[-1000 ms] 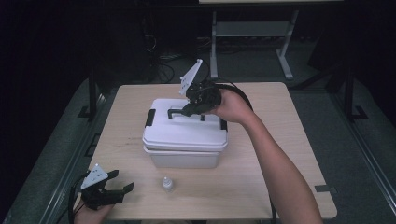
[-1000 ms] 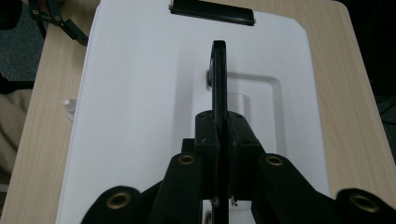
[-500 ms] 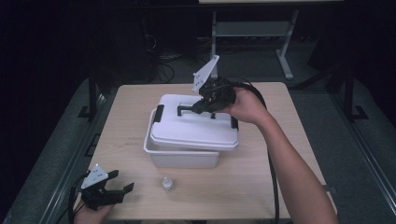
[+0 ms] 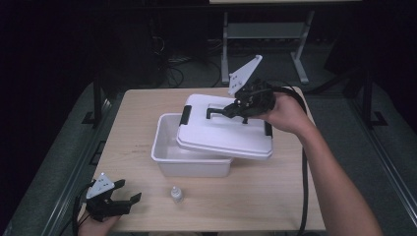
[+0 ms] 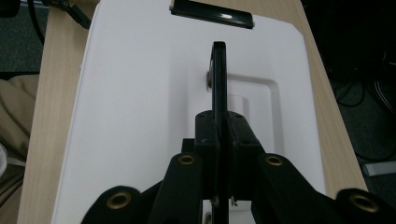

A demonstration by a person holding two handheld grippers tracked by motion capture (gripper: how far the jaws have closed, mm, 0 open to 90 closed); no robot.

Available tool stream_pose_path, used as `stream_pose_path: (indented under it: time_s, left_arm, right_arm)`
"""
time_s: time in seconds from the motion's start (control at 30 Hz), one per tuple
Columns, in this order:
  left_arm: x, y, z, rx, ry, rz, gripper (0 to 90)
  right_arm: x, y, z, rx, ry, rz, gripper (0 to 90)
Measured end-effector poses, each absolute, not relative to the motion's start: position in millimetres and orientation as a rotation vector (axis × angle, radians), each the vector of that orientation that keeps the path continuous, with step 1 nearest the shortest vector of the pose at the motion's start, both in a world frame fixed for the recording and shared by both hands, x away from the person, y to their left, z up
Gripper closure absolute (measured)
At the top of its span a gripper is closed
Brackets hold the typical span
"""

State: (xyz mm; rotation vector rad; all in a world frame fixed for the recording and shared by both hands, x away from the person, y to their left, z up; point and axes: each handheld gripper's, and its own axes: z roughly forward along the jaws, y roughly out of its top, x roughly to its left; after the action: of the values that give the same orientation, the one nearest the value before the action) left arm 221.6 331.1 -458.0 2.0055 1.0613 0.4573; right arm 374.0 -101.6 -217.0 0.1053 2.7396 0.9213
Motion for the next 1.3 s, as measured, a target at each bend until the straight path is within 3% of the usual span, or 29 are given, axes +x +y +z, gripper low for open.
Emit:
stream_pose_path:
  time_s: [1.3]
  left_arm:
    - [221.1, 330.2, -460.0, 2.022, 1.079, 0.472, 17.8]
  right_arm:
    - [338.5, -225.0, -245.7, 0.374, 2.687, 0.925, 84.2]
